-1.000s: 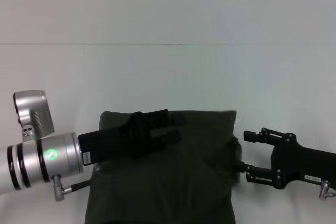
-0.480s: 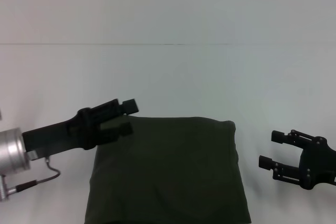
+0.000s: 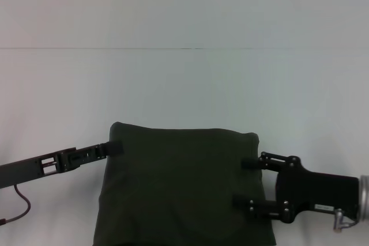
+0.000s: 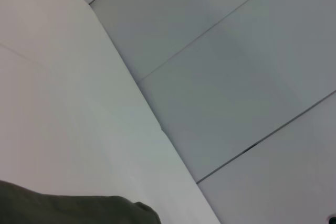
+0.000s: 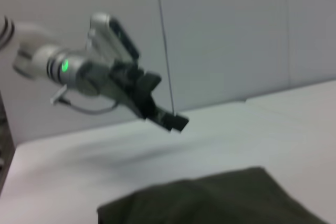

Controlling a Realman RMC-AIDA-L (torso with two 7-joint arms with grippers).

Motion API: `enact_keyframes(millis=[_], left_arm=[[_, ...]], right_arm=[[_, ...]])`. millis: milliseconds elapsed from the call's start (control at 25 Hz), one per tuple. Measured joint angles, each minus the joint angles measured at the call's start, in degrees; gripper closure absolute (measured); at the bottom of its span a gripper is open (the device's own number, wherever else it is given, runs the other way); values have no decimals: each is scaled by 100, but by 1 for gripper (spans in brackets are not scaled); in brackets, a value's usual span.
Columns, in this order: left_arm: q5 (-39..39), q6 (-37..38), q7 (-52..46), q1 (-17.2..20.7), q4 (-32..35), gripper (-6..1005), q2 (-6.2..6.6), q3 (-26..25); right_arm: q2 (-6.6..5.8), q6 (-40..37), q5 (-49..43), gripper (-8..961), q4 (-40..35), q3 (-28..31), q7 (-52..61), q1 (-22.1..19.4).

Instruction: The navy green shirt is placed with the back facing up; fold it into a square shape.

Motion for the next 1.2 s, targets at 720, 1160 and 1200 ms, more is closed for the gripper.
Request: enact_keyframes(millis=[720, 1160, 1200], left_arm=[[-39, -164, 180, 118, 200, 66, -23, 19], [-1, 263, 2471, 507, 904, 65, -140, 342], [1, 242, 2770, 572, 922, 65, -169, 367]], right_arm=[[-35, 1064, 56, 152, 379, -124, -559, -220], [-54, -656, 57, 151, 20, 562, -970, -703], [-50, -686, 56, 151, 14, 584, -1003, -797]])
